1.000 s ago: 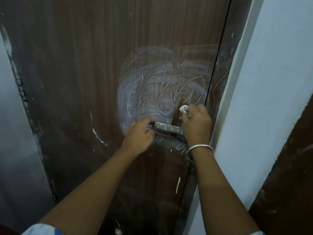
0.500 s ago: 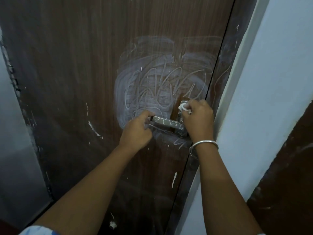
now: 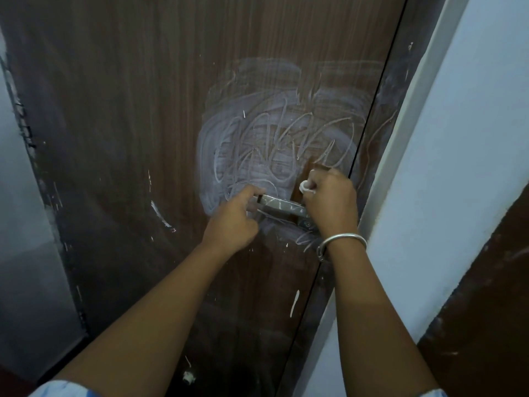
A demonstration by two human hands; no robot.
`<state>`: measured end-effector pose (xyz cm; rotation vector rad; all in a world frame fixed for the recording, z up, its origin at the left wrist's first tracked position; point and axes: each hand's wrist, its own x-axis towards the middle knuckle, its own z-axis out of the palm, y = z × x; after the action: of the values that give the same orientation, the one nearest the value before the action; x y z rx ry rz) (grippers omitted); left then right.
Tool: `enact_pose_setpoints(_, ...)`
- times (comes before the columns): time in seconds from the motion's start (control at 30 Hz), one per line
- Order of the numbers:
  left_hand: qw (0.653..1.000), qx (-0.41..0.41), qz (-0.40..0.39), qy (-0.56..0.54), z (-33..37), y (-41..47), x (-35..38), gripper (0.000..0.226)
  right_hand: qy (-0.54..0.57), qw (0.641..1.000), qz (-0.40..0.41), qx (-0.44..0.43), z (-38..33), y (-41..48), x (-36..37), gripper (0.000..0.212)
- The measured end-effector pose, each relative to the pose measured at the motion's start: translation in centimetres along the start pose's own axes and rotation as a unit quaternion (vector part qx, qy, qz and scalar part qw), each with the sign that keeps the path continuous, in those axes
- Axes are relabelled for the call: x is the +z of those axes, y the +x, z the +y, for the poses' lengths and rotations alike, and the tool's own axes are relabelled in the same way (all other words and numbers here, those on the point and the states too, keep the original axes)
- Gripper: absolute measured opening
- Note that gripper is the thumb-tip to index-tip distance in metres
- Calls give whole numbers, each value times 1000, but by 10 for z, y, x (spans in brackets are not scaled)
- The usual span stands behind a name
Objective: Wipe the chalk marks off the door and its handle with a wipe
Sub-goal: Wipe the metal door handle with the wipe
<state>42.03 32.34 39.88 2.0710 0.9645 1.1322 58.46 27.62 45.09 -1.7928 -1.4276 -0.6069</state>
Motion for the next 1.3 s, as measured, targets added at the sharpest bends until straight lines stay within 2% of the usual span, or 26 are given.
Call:
enact_pose_setpoints(0.2, 1000, 0, -27, 9, -2, 2, -5, 50, 62, 990, 62, 109, 16, -12, -3, 5)
enact_pose_setpoints(0.43, 999, -22, -28, -1, 1, 2, -2, 60, -27, 1000, -10, 2, 6, -3, -2, 13)
enact_pose_setpoints(0.57, 999, -21, -26, 0, 0, 2, 0, 59, -8, 999, -14, 31, 10, 1, -5, 15)
enact_pose_setpoints(0.8, 999, -16, -34, 35, 0, 1, -3, 57, 76, 983, 99, 132, 15, -26, 5, 14)
enact_pose_setpoints(1.07, 999, -31, -38, 6, -1, 0, 0, 61, 140, 972, 151, 112, 20, -40, 20, 20)
enact_pose_setpoints(1.3, 999, -31, -36, 8, 0, -1, 1, 65, 191, 950, 193, 157, 15, -51, 27, 17)
